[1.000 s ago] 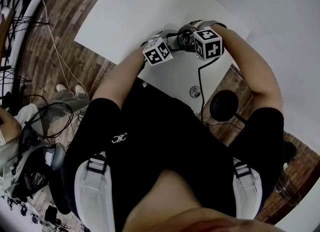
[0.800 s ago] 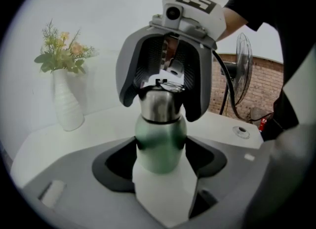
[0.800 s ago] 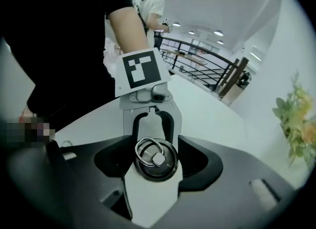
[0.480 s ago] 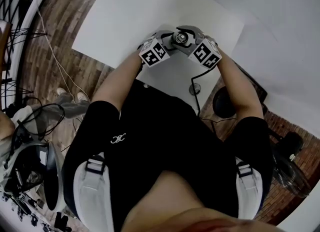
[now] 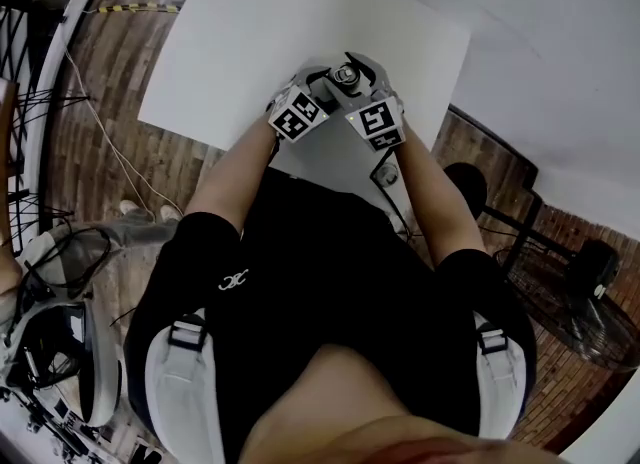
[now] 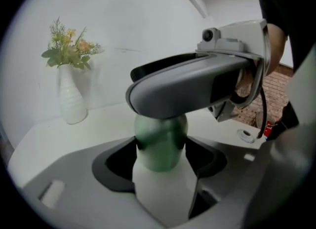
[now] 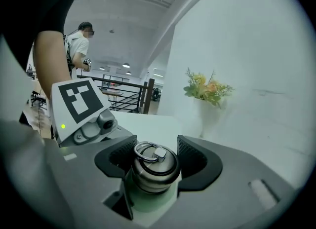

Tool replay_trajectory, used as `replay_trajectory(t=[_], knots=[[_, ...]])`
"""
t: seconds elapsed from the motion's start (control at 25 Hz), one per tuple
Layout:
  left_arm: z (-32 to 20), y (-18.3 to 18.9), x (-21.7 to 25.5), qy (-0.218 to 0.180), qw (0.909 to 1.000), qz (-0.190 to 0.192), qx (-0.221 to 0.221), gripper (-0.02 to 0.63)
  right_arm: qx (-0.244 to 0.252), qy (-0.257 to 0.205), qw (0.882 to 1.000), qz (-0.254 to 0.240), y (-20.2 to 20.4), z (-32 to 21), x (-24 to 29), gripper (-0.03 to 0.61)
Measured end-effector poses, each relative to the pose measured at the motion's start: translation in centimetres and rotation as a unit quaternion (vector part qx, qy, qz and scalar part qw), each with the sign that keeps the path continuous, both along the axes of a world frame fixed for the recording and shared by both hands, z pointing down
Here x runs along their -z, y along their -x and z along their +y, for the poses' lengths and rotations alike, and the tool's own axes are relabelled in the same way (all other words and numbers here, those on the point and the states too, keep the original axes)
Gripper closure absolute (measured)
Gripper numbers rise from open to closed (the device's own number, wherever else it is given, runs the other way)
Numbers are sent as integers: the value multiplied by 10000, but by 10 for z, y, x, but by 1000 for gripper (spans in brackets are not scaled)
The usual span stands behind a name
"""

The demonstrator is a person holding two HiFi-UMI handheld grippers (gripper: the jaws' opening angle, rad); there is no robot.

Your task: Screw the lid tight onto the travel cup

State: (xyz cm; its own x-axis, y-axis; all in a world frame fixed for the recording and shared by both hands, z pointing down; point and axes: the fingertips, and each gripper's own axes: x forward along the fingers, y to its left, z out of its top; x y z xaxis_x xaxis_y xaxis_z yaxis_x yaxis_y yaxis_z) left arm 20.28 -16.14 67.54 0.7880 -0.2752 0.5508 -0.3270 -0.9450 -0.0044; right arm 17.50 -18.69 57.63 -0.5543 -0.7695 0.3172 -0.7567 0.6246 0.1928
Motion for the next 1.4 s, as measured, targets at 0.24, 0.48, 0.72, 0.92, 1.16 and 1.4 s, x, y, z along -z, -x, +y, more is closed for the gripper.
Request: replay_trajectory(t=[0.24, 0.48, 0.72, 0.92, 1.16, 1.4], knots=[[10, 21, 9, 92, 9998, 136, 83, 252, -96, -67, 9999, 34, 21, 9, 6, 316], [-13, 44, 29, 427, 9977, 324, 418, 252, -464, 267, 9976, -434, 20, -21, 27, 311], [-16, 91, 73, 421, 9900, 952, 954, 266, -1657, -162, 9731, -1595, -12, -12, 76, 313], [-47, 133, 136, -111, 9736, 1624, 1601, 372, -2595, -551, 9403, -2133, -41, -10, 113, 335], [-106, 177, 237, -1196, 9421, 1854, 2526, 550, -3648, -1482, 8922, -2213, -70, -12, 182, 575], [-114, 193, 301, -1814, 9219, 1934, 2823, 558, -3741, -1818, 8891, -1911, -67, -6, 226, 577]])
